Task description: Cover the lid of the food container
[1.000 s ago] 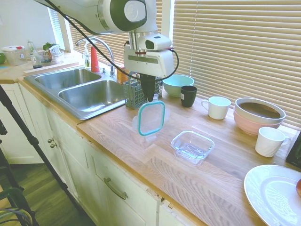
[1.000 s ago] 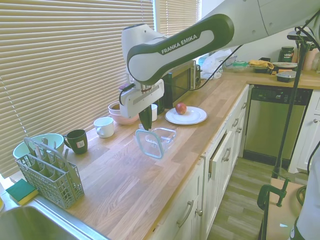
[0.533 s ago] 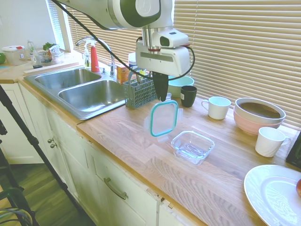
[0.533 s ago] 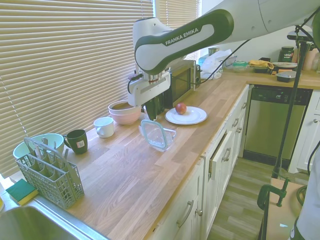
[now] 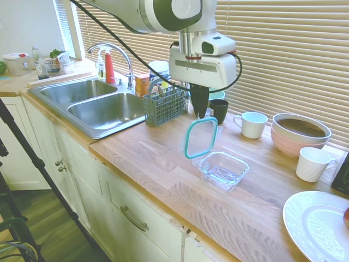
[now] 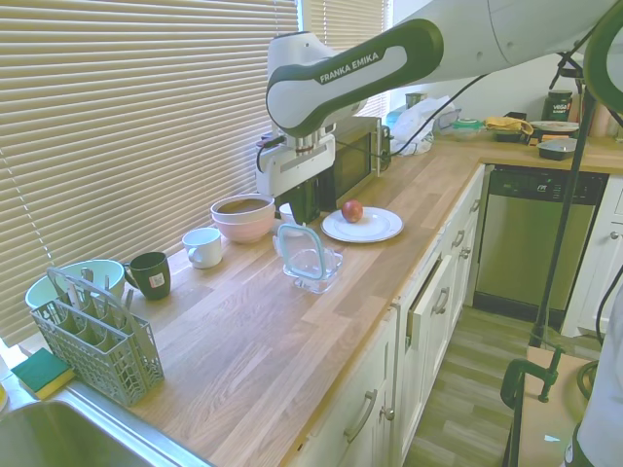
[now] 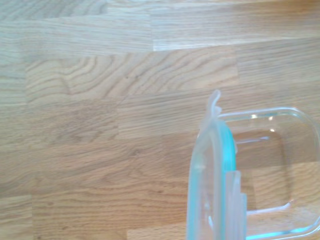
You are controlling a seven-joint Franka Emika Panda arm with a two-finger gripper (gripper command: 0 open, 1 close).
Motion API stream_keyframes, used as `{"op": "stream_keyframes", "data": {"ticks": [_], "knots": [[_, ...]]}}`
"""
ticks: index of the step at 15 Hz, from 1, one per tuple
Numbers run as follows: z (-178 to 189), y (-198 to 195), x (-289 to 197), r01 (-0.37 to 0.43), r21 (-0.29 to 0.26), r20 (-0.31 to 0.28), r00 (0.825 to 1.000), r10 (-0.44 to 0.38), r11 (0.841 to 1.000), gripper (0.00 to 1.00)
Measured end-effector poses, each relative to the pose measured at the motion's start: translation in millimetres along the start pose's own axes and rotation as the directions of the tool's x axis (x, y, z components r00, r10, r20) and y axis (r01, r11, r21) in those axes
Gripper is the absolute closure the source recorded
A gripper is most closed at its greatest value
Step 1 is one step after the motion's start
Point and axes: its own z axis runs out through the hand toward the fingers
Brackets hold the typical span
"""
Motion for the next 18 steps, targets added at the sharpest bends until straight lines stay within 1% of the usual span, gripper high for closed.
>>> {"op": "stream_keyframes", "data": {"ticks": [7, 11, 18], "knots": [[16.5, 16.1, 19.2, -0.008, -0.007, 0.021, 1.000, 0.008, 1.000, 1.00], [31.1, 23.4, 34.6, -0.019, 0.003, 0.023, 1.000, 0.019, 1.000, 1.00], [43.7, 57.6, 67.9, -0.045, 0.019, 0.035, 0.998, 0.044, 0.999, 1.00]]}}
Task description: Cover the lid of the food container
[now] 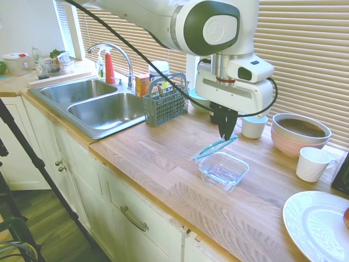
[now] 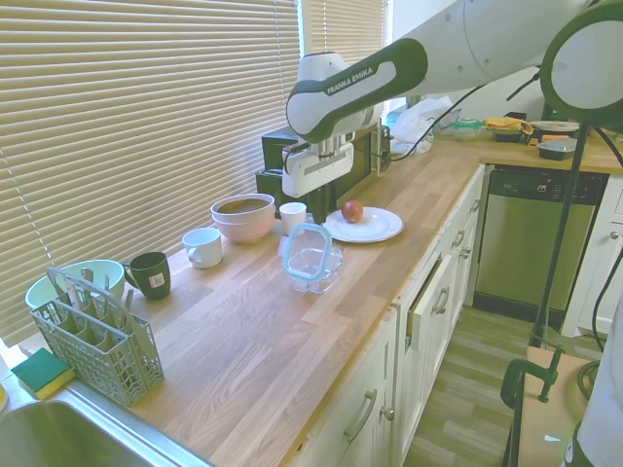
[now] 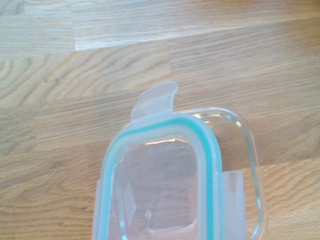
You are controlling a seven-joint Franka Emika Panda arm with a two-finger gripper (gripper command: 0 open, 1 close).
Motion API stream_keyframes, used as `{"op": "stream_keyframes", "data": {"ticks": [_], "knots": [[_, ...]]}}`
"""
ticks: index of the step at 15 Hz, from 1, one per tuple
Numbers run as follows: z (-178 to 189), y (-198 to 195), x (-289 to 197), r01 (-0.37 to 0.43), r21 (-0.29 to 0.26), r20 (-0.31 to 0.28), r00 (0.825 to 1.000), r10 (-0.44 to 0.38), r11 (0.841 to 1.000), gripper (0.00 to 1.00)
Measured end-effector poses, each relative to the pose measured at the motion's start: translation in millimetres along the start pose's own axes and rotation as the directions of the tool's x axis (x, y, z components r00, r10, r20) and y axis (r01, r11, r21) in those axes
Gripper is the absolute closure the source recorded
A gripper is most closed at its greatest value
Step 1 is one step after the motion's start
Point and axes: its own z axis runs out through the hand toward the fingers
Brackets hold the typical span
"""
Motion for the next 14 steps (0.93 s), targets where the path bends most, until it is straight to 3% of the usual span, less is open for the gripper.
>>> {"op": "stream_keyframes", "data": {"ticks": [6, 14], "knots": [[35.6, 11.7, 18.6, -0.012, -0.006, 0.020, 1.000, 0.012, 1.000, 1.00], [54.0, 28.4, 34.2, -0.016, -0.010, 0.043, 0.999, 0.016, 1.000, 1.00]]}}
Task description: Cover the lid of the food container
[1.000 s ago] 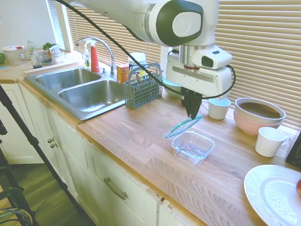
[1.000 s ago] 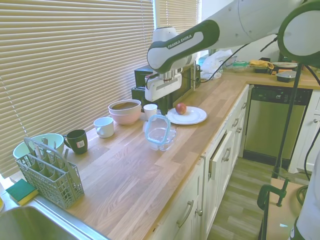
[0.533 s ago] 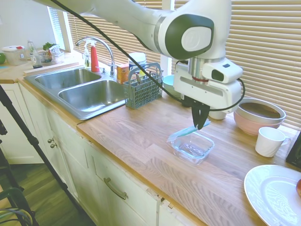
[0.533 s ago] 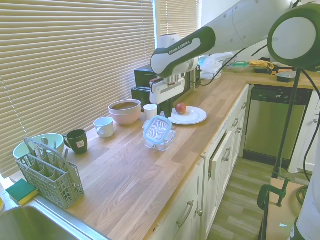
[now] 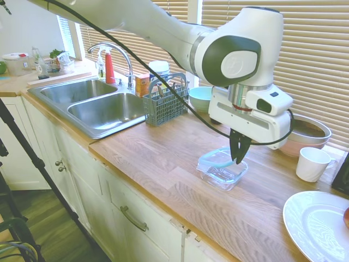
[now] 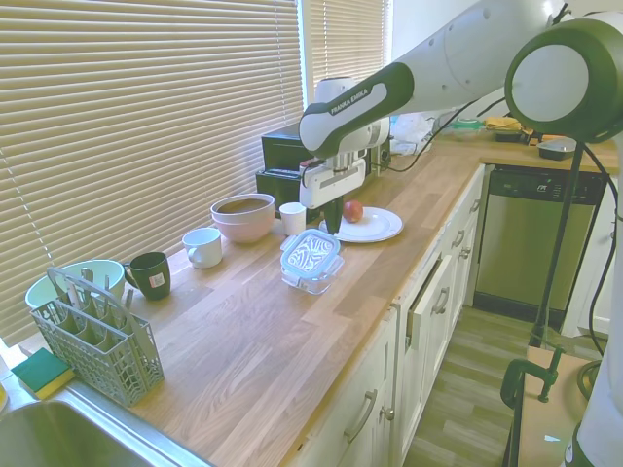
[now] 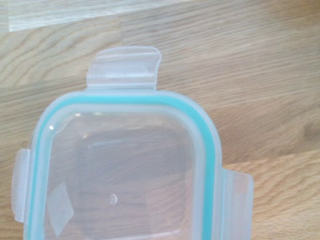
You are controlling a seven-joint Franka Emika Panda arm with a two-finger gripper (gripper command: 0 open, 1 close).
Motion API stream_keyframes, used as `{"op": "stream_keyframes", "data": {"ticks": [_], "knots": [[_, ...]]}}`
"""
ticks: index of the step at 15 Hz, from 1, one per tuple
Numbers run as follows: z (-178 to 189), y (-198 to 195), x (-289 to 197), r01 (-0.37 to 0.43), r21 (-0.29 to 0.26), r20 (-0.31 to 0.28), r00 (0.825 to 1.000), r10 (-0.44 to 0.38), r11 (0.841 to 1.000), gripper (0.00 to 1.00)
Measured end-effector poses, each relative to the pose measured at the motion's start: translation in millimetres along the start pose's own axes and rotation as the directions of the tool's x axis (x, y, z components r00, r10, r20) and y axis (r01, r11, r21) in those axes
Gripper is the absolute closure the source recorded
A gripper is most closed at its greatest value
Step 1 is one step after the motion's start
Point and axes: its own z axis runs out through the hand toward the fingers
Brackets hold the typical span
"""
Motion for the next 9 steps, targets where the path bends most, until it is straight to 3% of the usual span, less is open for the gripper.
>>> {"op": "stream_keyframes", "data": {"ticks": [9], "knots": [[19.0, -2.6, 4.5, 0.009, -0.013, 0.010, 1.000, -0.009, 1.000, 1.00]]}}
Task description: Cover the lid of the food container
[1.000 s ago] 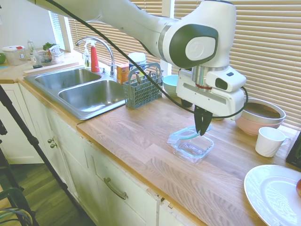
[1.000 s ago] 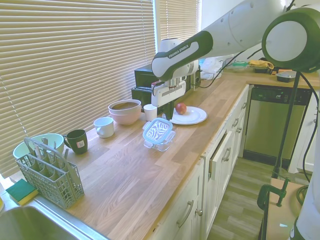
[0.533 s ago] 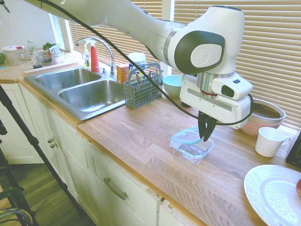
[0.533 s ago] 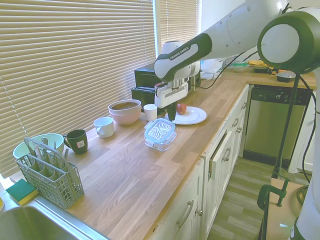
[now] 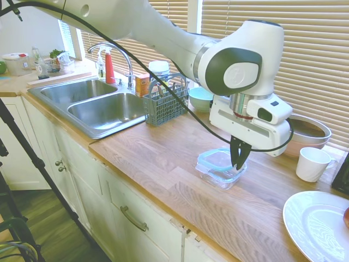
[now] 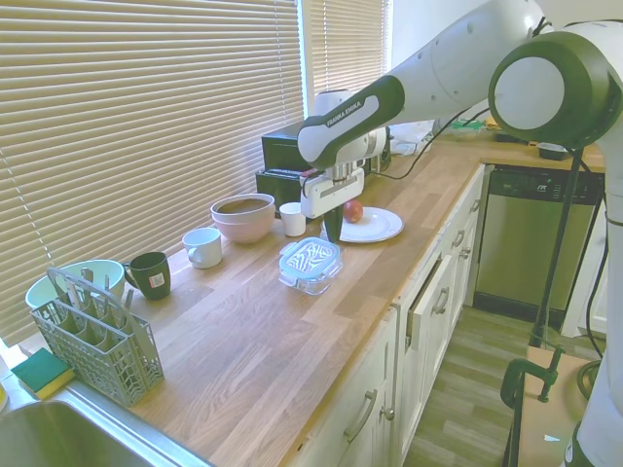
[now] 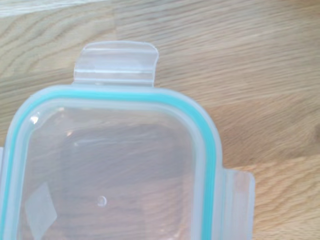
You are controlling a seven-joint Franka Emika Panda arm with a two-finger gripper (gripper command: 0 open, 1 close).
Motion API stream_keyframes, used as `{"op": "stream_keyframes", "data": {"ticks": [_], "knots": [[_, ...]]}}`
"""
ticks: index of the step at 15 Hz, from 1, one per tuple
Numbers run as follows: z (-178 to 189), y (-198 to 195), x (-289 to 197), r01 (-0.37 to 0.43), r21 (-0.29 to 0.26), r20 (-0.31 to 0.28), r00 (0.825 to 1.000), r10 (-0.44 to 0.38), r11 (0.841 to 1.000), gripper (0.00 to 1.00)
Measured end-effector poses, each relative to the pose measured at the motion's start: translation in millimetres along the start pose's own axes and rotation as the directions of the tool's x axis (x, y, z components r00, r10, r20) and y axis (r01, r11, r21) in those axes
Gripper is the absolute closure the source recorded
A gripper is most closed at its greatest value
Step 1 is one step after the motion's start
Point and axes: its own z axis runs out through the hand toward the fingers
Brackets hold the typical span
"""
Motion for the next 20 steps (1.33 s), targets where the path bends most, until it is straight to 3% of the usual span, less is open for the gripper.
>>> {"op": "stream_keyframes", "data": {"ticks": [2, 3, 20], "knots": [[1.2, 2.2, 1.5, 0.000, -0.002, 0.001, 1.000, 0.000, 1.000, 1.00], [1.8, 3.7, 2.4, -0.001, -0.003, 0.001, 1.000, 0.001, 1.000, 0.00], [-14.1, 2.2, 12.2, -0.002, 0.014, -0.033, 0.999, 0.003, 1.000, 0.00]]}}
